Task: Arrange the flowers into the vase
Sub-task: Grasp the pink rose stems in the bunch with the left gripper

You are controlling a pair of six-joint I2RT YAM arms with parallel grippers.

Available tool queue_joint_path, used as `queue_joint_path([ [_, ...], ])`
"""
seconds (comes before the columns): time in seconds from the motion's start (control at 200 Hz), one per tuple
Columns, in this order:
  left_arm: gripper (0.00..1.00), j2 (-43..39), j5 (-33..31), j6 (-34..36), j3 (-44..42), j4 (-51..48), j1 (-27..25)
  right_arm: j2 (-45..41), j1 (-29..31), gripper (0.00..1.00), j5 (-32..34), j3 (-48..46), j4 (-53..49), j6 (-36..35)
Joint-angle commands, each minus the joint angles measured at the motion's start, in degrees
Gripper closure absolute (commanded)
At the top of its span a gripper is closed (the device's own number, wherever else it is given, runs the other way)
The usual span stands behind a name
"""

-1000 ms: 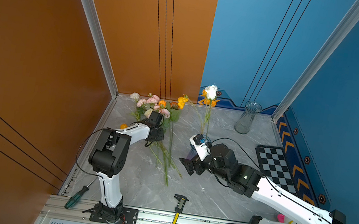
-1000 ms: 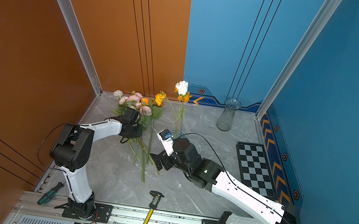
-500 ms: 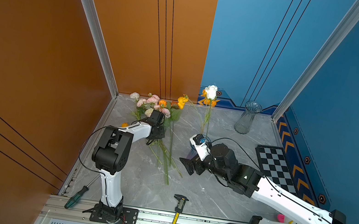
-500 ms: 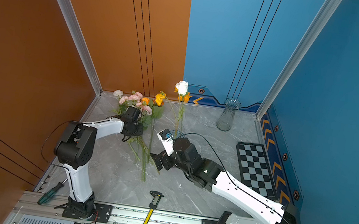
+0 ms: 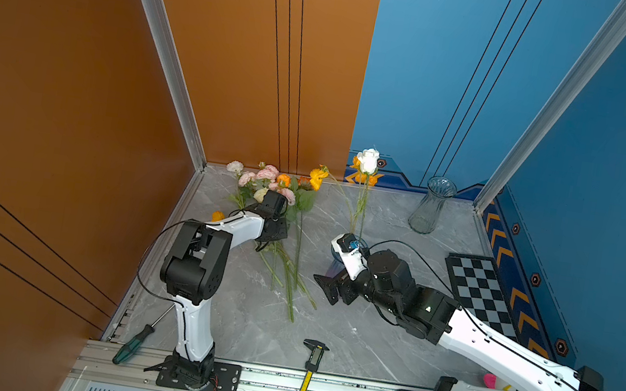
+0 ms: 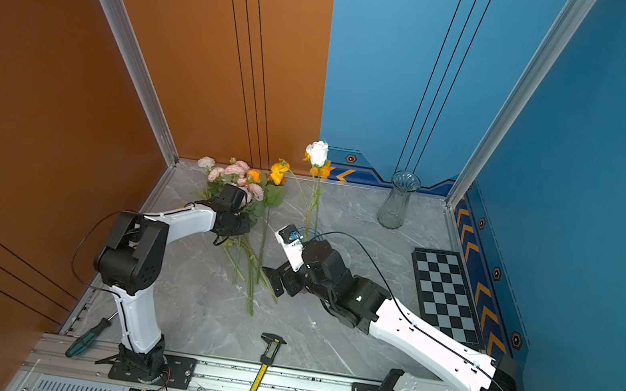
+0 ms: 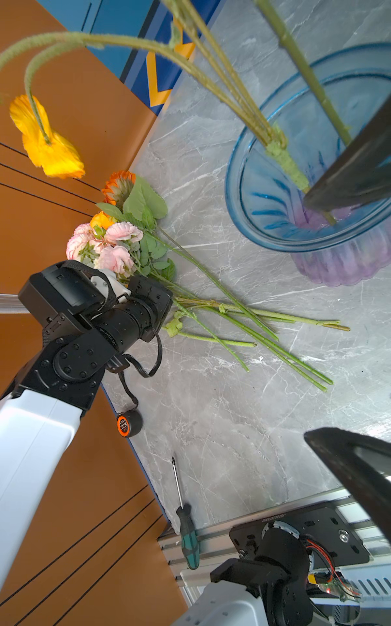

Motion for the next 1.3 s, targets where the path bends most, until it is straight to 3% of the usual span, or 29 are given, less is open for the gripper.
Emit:
queue_joint_path([
  [0.0, 0.91, -4.05, -0.43, 0.10, -1.45, -1.85, 0.36, 1.13, -0.30, 0.00, -0.16, 0.13, 0.74, 0.37],
  [0.3, 0.90, -11.19, 0.75, 1.34, -3.94, -4.87, 0.74, 2.15, -0.32, 0.00, -1.31, 0.57, 1.63, 0.45],
  [0.496, 0.86, -9.78, 2.87, 1.51, -4.11, -4.72, 1.06, 1.86, -0.06, 0.00, -1.23, 0.34, 1.72, 0.72],
  [0.726, 0.87, -8.11, 3.61, 1.59, -3.84, -4.45, 1.06, 1.22, 0.05, 0.00, -0.55, 0.00, 1.63, 0.76],
  [0.951, 1.00, -8.73, 3.48, 1.95, -4.48, -4.07, 1.17, 2.23, 0.05, 0.00, -1.13, 0.66, 1.68, 0.55],
  [1.296, 1.00, -13.58, 6.58, 2.37, -5.08, -2.16, 1.61, 2.18, -0.12, 0.00, -1.03, 1.13, 1.64, 0.15],
])
